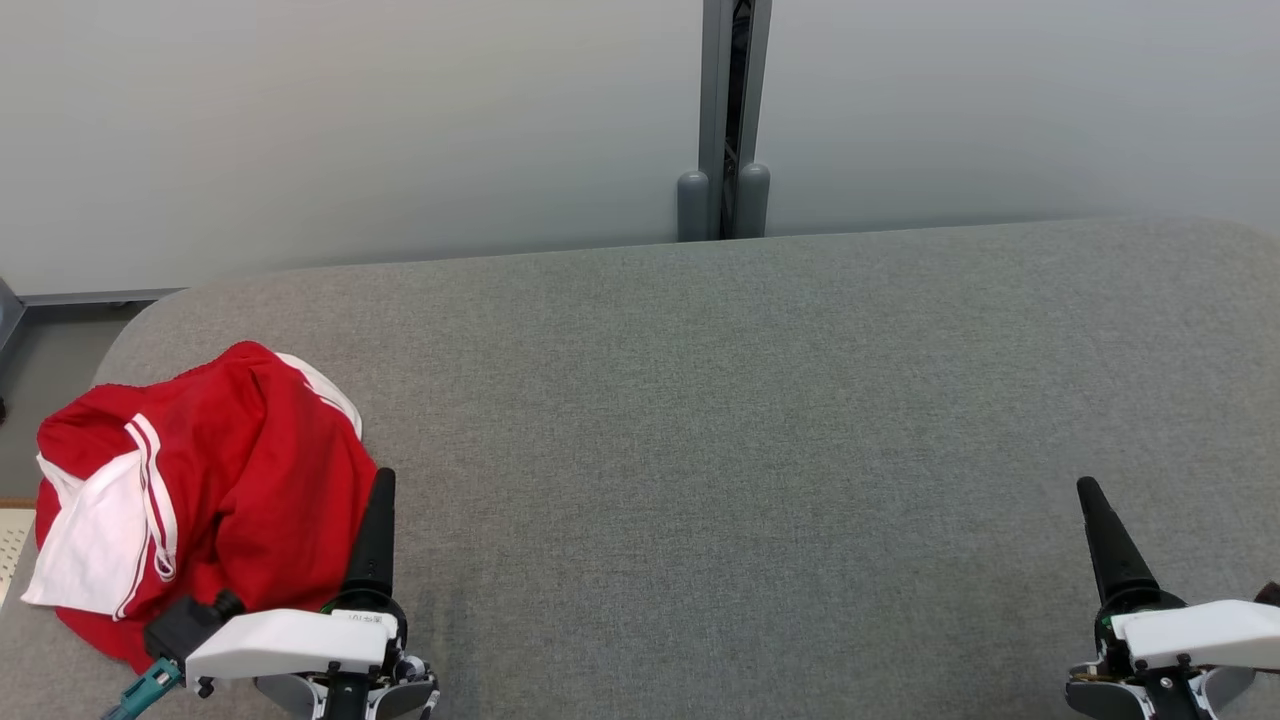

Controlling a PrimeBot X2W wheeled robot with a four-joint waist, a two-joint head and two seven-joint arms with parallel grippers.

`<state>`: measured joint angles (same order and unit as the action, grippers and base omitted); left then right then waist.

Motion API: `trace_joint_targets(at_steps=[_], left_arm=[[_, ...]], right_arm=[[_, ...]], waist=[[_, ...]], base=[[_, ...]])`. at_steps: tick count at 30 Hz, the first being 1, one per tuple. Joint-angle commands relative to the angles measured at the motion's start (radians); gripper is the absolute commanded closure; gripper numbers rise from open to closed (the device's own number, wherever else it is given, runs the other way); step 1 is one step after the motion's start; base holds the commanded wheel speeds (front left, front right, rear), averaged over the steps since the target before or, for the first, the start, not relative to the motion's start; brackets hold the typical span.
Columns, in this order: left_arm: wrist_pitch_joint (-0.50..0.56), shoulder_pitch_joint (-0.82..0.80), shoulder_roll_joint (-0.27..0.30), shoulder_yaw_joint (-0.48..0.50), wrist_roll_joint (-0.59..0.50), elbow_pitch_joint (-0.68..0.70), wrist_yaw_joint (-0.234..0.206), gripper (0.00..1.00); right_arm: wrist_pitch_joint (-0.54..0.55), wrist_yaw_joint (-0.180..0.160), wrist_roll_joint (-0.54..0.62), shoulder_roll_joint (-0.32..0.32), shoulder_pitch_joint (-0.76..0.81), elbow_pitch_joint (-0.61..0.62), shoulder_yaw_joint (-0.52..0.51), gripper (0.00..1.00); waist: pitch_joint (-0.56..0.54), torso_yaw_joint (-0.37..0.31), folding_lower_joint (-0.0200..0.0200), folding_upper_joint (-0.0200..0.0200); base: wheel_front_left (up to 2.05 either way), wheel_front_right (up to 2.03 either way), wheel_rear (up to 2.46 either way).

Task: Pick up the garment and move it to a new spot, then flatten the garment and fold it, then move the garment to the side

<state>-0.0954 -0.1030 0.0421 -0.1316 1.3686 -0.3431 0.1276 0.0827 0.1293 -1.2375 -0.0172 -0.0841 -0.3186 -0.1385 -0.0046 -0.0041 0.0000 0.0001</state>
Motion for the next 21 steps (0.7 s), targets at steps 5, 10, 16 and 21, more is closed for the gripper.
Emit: trace_joint_targets(at_steps=[5, 10, 16, 21], left_arm=[[-0.017, -0.001, 0.003, 0.016, -0.145, 0.067, -0.022, 0.00], [-0.029, 0.015, 0.004, 0.008, -0.292, 0.114, -0.061, 0.00], [-0.042, 0.032, 0.004, -0.007, -0.431, 0.156, -0.108, 0.00], [-0.051, 0.046, 0.005, -0.016, -0.517, 0.178, -0.146, 0.00]], right_arm=[[-0.033, 0.001, 0.133, -0.015, -0.031, 0.049, 0.052, 0.00], [-0.058, 0.001, 0.257, -0.017, -0.031, 0.078, 0.100, 0.00], [-0.086, 0.001, 0.377, -0.019, -0.030, 0.114, 0.177, 0.00], [-0.104, 0.001, 0.431, -0.020, -0.028, 0.132, 0.215, 0.00]], waist=[[-0.001, -0.002, 0.0000, -0.0001], [-0.001, -0.003, 0.0000, -0.0001], [-0.002, -0.007, 0.0000, -0.0001], [-0.003, -0.011, 0.0000, -0.0001]], base=[[0.00, 0.00, 0.00], [0.00, 0.00, 0.00], [0.00, 0.00, 0.00], [0.00, 0.00, 0.00]])
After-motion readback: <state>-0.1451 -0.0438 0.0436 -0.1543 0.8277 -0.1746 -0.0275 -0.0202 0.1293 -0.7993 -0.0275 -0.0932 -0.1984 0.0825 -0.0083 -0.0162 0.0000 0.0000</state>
